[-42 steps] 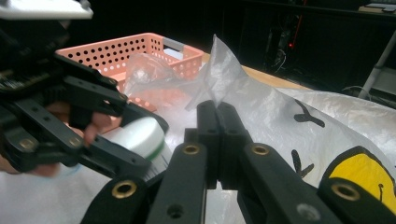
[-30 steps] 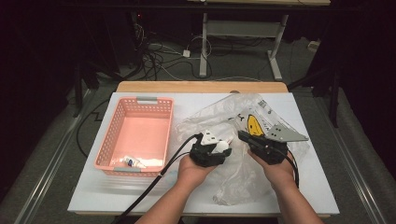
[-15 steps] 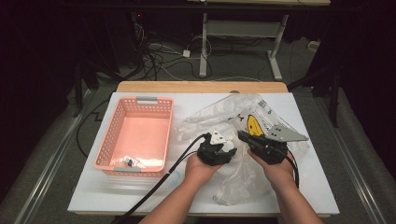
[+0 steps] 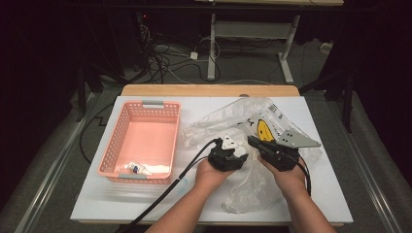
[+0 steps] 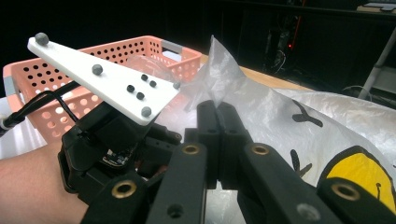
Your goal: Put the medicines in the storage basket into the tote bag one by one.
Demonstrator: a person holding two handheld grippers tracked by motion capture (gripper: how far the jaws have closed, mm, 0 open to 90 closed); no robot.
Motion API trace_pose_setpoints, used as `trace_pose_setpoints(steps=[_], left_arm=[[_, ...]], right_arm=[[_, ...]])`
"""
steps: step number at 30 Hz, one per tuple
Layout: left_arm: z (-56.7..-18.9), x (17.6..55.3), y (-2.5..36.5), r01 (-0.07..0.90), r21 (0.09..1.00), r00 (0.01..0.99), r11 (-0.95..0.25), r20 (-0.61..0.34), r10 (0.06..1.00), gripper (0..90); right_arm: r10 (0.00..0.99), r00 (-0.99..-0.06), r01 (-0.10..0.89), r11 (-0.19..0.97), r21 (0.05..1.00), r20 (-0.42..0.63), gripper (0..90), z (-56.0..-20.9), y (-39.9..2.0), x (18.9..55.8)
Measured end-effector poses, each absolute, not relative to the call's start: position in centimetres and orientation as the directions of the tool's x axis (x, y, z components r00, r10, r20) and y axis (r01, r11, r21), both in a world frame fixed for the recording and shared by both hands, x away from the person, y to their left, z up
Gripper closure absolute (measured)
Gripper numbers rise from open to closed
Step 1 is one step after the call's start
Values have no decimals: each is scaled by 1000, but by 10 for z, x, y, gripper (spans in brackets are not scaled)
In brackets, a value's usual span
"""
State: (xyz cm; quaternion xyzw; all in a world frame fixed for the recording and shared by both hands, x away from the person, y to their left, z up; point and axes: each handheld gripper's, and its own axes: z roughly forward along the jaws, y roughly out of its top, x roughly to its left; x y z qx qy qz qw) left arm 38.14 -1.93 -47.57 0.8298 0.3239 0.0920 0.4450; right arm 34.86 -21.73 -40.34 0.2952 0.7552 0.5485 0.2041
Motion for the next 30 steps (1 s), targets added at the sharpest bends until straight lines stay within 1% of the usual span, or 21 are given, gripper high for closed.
trace_pose_setpoints(steps=[1,2,4,10,16,18,20,26,30], left_arm=[[-475,381,-19,458,796,769,-396,-131,625,419],[-475,380,-19,463,792,766,-398,-131,630,415],[-474,380,-18,475,781,764,-406,-137,631,357],[-464,369,-7,475,782,765,-405,-139,629,354],[-453,356,13,477,788,772,-389,-164,614,353],[-450,351,20,490,782,775,-385,-190,603,308],[-447,344,28,480,791,779,-379,-187,598,307],[-431,324,55,448,816,793,-365,-174,584,216],[-423,316,75,446,822,784,-353,-169,597,144]], right_arm=[[670,-742,222,224,949,16,900,-403,-218,349],[670,-742,224,223,949,17,900,-404,-218,349],[670,-742,223,222,949,18,900,-404,-218,349],[672,-740,226,217,950,23,900,-403,-219,349],[673,-739,225,214,951,23,900,-402,-220,349],[673,-739,223,215,951,21,900,-402,-220,349],[673,-739,223,217,950,20,900,-402,-220,349],[677,-736,224,217,950,18,900,-402,-220,349],[678,-735,224,220,949,16,900,-402,-219,348]])
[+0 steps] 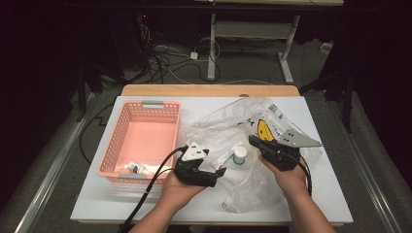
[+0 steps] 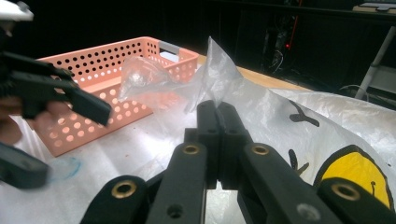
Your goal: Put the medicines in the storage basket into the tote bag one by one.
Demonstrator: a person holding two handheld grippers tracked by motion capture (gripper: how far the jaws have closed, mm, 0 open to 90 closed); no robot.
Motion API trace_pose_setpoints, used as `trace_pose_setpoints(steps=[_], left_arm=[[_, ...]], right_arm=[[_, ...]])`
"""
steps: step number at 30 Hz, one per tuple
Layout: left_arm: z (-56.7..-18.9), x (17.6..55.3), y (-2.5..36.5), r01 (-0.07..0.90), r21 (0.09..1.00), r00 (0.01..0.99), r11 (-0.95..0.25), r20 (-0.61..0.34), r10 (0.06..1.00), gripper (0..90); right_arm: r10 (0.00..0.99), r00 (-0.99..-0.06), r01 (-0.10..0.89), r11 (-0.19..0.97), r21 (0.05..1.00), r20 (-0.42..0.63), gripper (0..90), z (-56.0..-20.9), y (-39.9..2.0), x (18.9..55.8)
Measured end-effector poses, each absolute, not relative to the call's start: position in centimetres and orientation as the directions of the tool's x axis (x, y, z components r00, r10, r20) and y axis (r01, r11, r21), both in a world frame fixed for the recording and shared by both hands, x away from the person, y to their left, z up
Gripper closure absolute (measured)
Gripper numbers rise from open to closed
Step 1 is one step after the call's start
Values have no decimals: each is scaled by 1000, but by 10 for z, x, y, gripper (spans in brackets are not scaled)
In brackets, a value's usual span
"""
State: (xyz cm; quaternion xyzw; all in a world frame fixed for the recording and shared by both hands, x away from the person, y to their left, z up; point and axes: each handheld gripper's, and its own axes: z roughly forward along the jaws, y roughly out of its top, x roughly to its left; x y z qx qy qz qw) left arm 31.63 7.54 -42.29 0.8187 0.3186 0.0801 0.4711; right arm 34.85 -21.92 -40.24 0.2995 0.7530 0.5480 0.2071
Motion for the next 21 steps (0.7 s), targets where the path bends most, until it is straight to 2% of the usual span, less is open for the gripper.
trace_pose_setpoints(steps=[2,8,21], left_arm=[[-420,313,86,443,830,775,-339,-165,609,139],[-418,308,119,470,831,750,-297,-198,630,1],[-412,296,173,471,843,670,-258,-152,726,0]], right_arm=[[678,-735,226,221,949,17,900,-403,-218,348],[680,-733,226,221,949,16,900,-403,-218,348],[670,-742,228,237,944,11,900,-405,-214,348]])
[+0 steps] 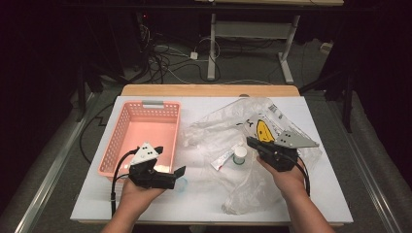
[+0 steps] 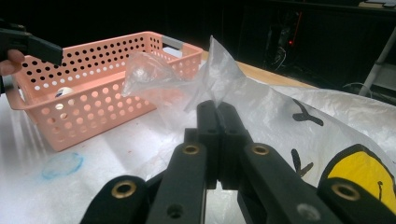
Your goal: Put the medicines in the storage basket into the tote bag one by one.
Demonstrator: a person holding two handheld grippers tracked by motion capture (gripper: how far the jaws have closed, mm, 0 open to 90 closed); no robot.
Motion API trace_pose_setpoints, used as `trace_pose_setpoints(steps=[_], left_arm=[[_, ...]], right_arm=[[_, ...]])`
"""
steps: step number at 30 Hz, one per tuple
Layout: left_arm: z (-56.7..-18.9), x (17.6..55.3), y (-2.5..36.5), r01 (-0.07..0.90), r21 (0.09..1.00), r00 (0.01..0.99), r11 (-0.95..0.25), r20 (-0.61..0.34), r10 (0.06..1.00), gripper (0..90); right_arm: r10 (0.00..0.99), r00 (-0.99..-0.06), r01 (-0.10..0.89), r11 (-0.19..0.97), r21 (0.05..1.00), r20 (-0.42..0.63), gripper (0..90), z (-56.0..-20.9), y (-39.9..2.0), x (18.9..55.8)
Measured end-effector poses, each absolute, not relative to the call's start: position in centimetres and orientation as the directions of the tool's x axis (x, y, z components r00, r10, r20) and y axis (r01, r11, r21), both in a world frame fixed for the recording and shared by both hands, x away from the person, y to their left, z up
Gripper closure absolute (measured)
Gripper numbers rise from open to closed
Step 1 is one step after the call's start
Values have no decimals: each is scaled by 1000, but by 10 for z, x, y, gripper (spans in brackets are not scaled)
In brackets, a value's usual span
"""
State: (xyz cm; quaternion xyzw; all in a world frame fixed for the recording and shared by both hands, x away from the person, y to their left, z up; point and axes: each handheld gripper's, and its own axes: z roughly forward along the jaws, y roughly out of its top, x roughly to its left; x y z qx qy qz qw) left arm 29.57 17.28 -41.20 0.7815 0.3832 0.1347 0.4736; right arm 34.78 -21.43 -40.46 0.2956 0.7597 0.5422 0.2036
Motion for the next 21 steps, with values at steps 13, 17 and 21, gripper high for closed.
trace_pose_setpoints(steps=[13,17,21], left_arm=[[-417,302,211,515,829,578,-219,-148,803,0],[-419,302,216,525,822,560,-219,-140,817,0],[-418,302,224,539,815,542,-211,-144,828,0]], right_arm=[[673,-739,230,233,945,14,900,-404,-216,349],[675,-738,226,229,947,13,900,-403,-217,348],[674,-739,225,228,947,13,900,-402,-217,348]])
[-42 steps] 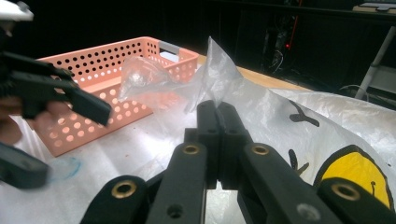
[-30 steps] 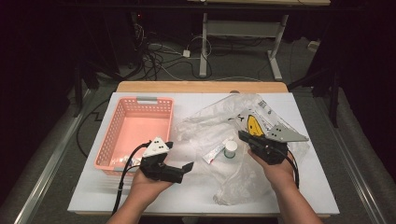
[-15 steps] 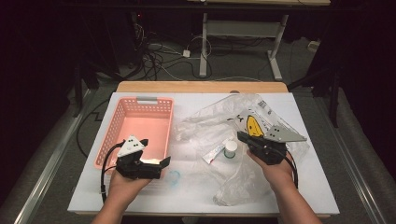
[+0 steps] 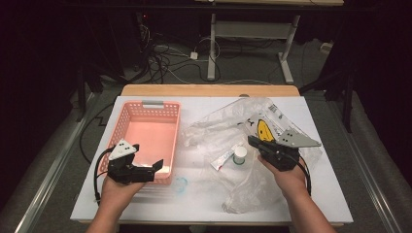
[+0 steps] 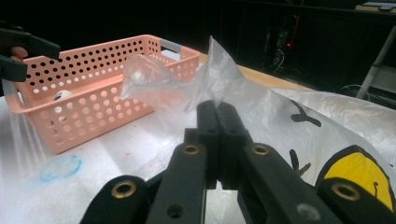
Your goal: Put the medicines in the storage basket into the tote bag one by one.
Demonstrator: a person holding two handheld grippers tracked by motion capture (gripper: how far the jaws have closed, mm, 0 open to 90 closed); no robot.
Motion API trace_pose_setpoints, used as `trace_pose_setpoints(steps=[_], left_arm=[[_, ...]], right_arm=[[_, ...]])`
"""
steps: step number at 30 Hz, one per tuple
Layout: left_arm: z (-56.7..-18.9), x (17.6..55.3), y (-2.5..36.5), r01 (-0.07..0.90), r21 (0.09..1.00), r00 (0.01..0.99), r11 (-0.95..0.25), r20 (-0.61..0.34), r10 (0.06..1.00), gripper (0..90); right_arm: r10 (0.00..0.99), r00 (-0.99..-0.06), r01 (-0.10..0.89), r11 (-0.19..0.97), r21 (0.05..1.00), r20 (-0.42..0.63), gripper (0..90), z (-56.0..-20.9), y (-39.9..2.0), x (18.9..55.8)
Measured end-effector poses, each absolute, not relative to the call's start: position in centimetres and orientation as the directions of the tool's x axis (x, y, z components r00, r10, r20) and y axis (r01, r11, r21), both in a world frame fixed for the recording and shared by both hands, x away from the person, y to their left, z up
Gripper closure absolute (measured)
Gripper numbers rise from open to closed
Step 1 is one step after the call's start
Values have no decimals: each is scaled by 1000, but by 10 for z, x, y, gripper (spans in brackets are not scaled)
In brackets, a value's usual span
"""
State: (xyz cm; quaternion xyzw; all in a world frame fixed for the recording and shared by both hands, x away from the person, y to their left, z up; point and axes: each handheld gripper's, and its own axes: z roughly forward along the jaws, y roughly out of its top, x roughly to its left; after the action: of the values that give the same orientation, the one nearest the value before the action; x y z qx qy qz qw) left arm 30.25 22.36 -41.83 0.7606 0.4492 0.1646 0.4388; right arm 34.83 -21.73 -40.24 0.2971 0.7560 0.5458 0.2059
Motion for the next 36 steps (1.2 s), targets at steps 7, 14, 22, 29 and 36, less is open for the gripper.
trace_pose_setpoints(steps=[7,14,22,29,36], left_arm=[[-421,304,239,571,795,512,-206,-149,846,0],[-425,306,246,596,774,490,-214,-140,860,0],[-427,308,252,616,756,481,-221,-138,866,0],[-431,315,252,665,699,477,-262,-127,870,0],[-426,326,256,714,629,490,-309,-132,862,74]], right_arm=[[675,-737,227,228,947,14,900,-402,-217,348],[677,-735,226,234,946,8,900,-403,-217,348],[678,-735,227,233,946,10,900,-403,-217,348],[678,-735,232,234,944,13,900,-404,-217,348],[673,-739,233,243,942,9,900,-406,-215,349]])
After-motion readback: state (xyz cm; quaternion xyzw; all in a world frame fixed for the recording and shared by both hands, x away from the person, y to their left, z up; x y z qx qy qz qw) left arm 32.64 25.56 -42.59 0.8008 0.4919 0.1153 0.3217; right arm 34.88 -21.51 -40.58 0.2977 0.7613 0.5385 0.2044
